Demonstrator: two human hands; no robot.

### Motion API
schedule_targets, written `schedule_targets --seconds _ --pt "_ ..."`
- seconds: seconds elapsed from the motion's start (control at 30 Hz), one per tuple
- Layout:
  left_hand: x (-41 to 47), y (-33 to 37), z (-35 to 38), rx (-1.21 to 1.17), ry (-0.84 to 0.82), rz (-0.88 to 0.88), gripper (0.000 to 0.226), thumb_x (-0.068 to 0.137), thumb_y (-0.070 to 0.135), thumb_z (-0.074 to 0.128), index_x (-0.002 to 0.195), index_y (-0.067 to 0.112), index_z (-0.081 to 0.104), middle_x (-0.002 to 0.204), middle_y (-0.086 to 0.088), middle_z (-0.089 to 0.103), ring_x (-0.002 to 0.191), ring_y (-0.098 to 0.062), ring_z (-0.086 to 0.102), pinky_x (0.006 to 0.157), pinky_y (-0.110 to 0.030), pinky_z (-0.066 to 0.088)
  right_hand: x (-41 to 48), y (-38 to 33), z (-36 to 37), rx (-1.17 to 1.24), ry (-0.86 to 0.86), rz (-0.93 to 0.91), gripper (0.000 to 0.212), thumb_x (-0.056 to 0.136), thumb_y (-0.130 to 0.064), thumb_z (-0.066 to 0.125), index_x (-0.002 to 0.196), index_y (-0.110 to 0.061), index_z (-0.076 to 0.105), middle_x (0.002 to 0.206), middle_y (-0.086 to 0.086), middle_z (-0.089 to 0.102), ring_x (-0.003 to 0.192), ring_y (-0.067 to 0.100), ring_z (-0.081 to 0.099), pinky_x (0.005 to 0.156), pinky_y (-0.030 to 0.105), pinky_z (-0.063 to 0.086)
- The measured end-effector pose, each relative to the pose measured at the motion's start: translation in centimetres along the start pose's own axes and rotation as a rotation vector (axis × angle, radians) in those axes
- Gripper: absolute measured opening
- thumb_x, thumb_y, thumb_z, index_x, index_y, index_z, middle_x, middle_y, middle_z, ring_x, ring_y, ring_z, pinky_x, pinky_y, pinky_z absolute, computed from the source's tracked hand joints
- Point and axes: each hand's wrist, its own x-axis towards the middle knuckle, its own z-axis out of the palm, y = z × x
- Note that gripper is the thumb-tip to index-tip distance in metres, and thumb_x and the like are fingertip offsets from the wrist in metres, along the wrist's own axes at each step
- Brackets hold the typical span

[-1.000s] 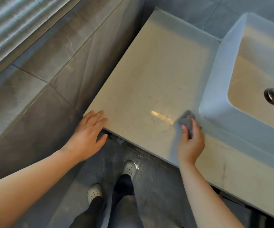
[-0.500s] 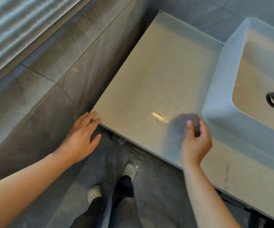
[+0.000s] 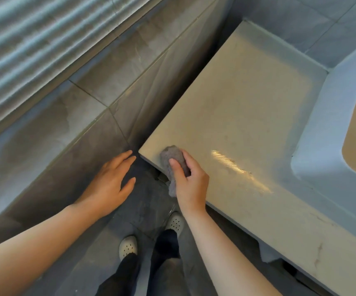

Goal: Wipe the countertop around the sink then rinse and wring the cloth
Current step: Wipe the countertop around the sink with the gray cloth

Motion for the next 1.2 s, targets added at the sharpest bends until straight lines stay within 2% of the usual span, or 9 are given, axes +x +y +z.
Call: schedule_targets --seconds 0.13,0.27,0.37,0.57,0.67,0.83,0.93,1.03,1.2 --pt "-0.9 -1.1 0.2 -0.046 -0.025 -0.085 0.057 0.095 0.035 0.046 0.148 0.025 0.027 0.155 0.010 0.021 0.141 -0.012 0.022 0.114 -0.027 0.021 2.8 -1.1 -3.5 0.067 0.161 0.043 0.040 0.089 -0.028 0.065 0.126 -0.014 0.060 0.111 -0.017 0.060 0.095 -0.014 0.056 0.081 0.003 0.044" --pt "-1.5 -0.7 0.4 -0.180 -0.030 -0.213 0.054 0.095 0.037 0.046 0.145 0.028 0.031 0.151 0.013 0.027 0.121 -0.014 0.047 0.101 -0.030 0.039 8.7 0.7 -6.2 -0.159 0.360 0.008 0.040 0.090 -0.028 0.063 0.126 -0.012 0.059 0.113 0.002 0.066 0.100 0.010 0.059 0.085 0.017 0.041" --pt "-1.6 -0.6 0.6 -0.220 -0.020 -0.262 0.052 0.094 0.038 0.047 0.144 0.029 0.033 0.148 0.013 0.031 0.105 -0.013 0.053 0.095 -0.028 0.041 10.6 2.3 -4.2 -0.269 0.246 0.000 0.041 0.091 -0.031 0.060 0.130 -0.016 0.057 0.113 0.006 0.066 0.104 0.025 0.059 0.087 0.028 0.047" --pt "-2.3 -1.4 0.8 -0.251 0.010 -0.321 0.051 0.094 0.037 0.050 0.142 0.028 0.037 0.147 0.009 0.035 0.109 -0.015 0.055 0.094 -0.028 0.043 5.7 -0.6 3.8 -0.219 -0.046 -0.239 0.039 0.090 -0.029 0.061 0.128 -0.018 0.058 0.114 0.000 0.065 0.099 0.015 0.053 0.080 0.021 0.047" --pt "-2.9 -1.7 0.8 -0.277 0.027 -0.343 0.050 0.093 0.034 0.051 0.141 0.026 0.039 0.146 0.007 0.037 0.113 -0.014 0.053 0.091 -0.029 0.045 4.4 -2.4 4.8 -0.012 -0.276 -0.202 0.036 0.088 -0.025 0.064 0.123 -0.016 0.063 0.106 -0.006 0.067 0.098 0.007 0.059 0.086 0.027 0.052" --pt "-3.7 -2.2 1.1 -0.269 0.044 -0.361 0.048 0.093 0.035 0.052 0.139 0.026 0.041 0.143 0.008 0.039 0.106 -0.013 0.055 0.088 -0.025 0.043 8.0 -2.8 2.2 0.058 -0.093 -0.120 0.039 0.088 -0.026 0.066 0.125 -0.017 0.062 0.108 -0.028 0.056 0.094 -0.016 0.053 0.086 0.009 0.044" --pt "-3.8 -2.1 1.3 -0.258 0.048 -0.362 0.048 0.093 0.034 0.052 0.139 0.025 0.042 0.143 0.007 0.040 0.118 -0.012 0.050 0.091 -0.019 0.035 9.7 -1.6 1.0 -0.080 0.023 -0.120 0.040 0.090 -0.029 0.062 0.129 -0.019 0.058 0.105 -0.027 0.053 0.094 -0.005 0.051 0.075 0.006 0.040" --pt "-3.6 -1.6 1.0 -0.253 0.048 -0.351 0.047 0.093 0.034 0.052 0.138 0.024 0.043 0.143 0.006 0.041 0.115 -0.013 0.052 0.091 -0.022 0.039 7.0 -0.1 0.7 -0.135 -0.131 -0.194 0.040 0.088 -0.024 0.065 0.127 -0.020 0.059 0.096 -0.013 0.058 0.092 0.011 0.053 0.077 0.018 0.045" --pt "-3.0 -0.1 -0.5 -0.226 0.032 -0.294 0.049 0.094 0.036 0.050 0.140 0.026 0.040 0.144 0.009 0.039 0.109 -0.010 0.051 0.089 -0.022 0.038 1.0 -0.1 -2.8 -0.063 -0.418 -0.096 0.040 0.085 -0.026 0.069 0.124 -0.025 0.062 0.105 -0.022 0.062 0.101 -0.002 0.058 0.088 0.011 0.046"
